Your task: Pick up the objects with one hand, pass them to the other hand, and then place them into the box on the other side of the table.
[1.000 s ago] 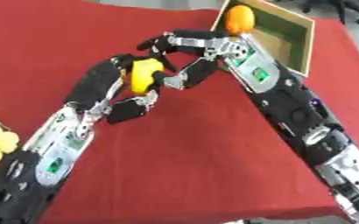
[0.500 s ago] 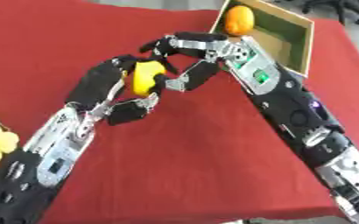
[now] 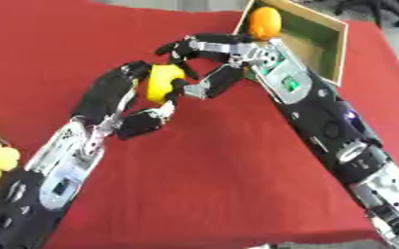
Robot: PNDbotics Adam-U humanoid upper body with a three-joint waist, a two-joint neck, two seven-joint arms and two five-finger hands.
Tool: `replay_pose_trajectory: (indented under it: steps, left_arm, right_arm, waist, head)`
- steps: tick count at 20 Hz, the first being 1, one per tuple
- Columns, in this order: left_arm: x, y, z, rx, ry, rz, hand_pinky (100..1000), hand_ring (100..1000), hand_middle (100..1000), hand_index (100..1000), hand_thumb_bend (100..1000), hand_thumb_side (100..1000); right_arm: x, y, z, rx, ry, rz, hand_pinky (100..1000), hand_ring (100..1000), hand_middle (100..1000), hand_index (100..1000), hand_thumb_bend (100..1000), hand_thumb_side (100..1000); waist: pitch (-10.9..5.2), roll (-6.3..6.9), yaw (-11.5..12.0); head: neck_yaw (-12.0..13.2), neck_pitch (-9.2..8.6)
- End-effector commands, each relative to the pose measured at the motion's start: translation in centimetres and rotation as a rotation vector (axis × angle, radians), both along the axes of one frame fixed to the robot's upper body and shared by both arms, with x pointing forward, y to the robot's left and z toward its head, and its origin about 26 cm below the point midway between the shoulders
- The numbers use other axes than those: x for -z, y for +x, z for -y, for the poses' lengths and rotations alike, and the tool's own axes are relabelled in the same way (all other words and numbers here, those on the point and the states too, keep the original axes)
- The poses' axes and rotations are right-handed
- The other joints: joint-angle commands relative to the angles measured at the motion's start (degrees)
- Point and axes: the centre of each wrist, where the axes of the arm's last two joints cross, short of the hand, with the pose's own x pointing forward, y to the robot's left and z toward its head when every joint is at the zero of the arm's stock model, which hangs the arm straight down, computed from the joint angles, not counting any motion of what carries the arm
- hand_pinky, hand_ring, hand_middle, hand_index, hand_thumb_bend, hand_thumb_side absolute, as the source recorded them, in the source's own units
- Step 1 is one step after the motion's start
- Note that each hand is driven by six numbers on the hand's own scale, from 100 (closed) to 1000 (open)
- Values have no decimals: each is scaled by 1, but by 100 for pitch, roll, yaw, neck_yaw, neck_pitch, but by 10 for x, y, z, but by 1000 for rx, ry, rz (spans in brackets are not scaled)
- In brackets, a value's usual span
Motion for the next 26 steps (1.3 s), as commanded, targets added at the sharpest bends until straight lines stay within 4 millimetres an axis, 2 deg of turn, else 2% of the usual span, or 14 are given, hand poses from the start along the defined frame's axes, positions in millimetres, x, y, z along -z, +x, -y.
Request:
replay_pose_trajectory:
  steps: [1,19,26]
  left_arm:
    - [-19,-8,3,41,-42,60,722,747,688,883,1000,1000]
    - [-26,-17,-8,74,-27,70,725,747,681,883,1000,1000]
    - [-29,-19,-28,31,-29,87,728,746,680,881,1000,1000]
  right_arm:
    - [-8,0,11,-145,-158,102,765,1000,244,317,100,279]
    - [-6,1,20,-124,-162,103,762,1000,218,311,100,277]
    - [-16,-1,33,-102,-139,112,762,1000,214,311,100,276]
  waist:
    - [-86,35,-11]
    - [-66,56,-10]
    - [-70,76,-27]
  head:
    - [-51,-76]
    - [-160,-71]
    - [-267,-21]
